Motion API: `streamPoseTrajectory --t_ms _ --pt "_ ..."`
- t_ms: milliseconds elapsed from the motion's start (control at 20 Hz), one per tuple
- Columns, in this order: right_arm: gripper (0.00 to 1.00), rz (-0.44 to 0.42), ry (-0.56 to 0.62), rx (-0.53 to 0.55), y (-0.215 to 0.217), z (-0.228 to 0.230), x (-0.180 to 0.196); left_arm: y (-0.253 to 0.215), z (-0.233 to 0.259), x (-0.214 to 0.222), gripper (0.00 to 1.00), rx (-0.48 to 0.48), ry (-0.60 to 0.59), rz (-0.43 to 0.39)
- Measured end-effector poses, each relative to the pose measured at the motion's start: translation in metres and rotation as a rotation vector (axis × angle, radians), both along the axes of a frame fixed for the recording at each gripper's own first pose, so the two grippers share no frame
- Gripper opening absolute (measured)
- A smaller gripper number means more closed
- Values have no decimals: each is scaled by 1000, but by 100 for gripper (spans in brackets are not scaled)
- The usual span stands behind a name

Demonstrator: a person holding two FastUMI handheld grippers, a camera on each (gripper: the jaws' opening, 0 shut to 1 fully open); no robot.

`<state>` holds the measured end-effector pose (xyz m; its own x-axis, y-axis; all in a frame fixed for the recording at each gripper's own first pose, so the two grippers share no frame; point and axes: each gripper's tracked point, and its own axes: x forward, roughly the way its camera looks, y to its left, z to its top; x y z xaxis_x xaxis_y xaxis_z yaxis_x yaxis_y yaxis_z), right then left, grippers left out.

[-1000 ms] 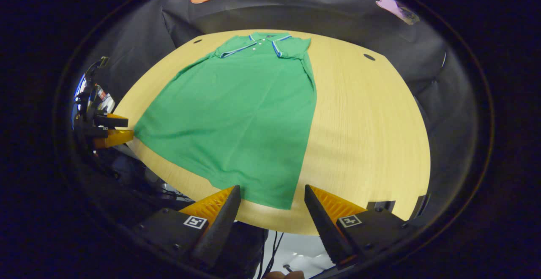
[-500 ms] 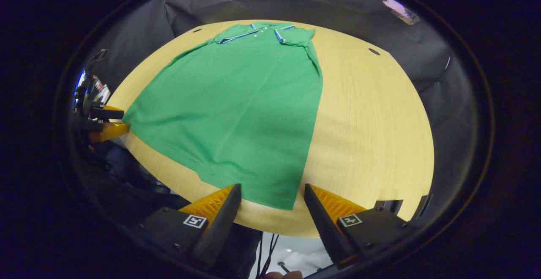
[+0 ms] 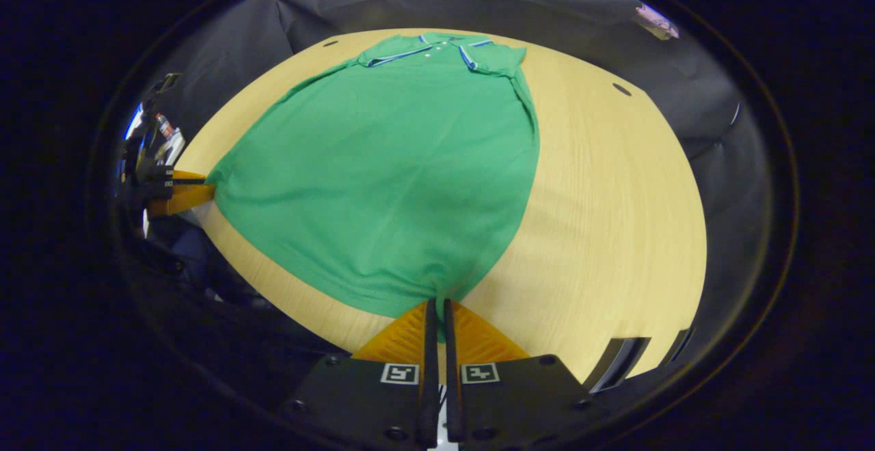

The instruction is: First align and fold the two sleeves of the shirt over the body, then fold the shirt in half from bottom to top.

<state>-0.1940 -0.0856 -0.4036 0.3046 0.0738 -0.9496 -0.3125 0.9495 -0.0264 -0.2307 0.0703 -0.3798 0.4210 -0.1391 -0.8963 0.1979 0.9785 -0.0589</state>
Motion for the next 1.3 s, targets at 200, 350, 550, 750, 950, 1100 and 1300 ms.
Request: streamPoseTrajectory --t_ms 200,350,550,750,950,1100,1300 --pt "3 -37 22 32 1 1 0 -5 8 1 3 -82 -6 49" --pt "0 -63 14 69 1 8 3 -7 17 3 4 -93 -15 16" --pt "3 -112 -15 139 2 23 17 -12 29 15 3 -139 -32 31" --pt "0 -175 -58 178 -4 43 38 -17 48 34 3 -184 -76 38" --pt "0 -192 -120 204 -5 67 65 -19 70 62 3 -219 -139 26" --pt "3 -184 -163 216 -4 84 87 -23 88 87 3 -247 -193 22" --pt "3 -157 -234 220 -1 110 123 -19 107 125 4 -242 -269 -2"
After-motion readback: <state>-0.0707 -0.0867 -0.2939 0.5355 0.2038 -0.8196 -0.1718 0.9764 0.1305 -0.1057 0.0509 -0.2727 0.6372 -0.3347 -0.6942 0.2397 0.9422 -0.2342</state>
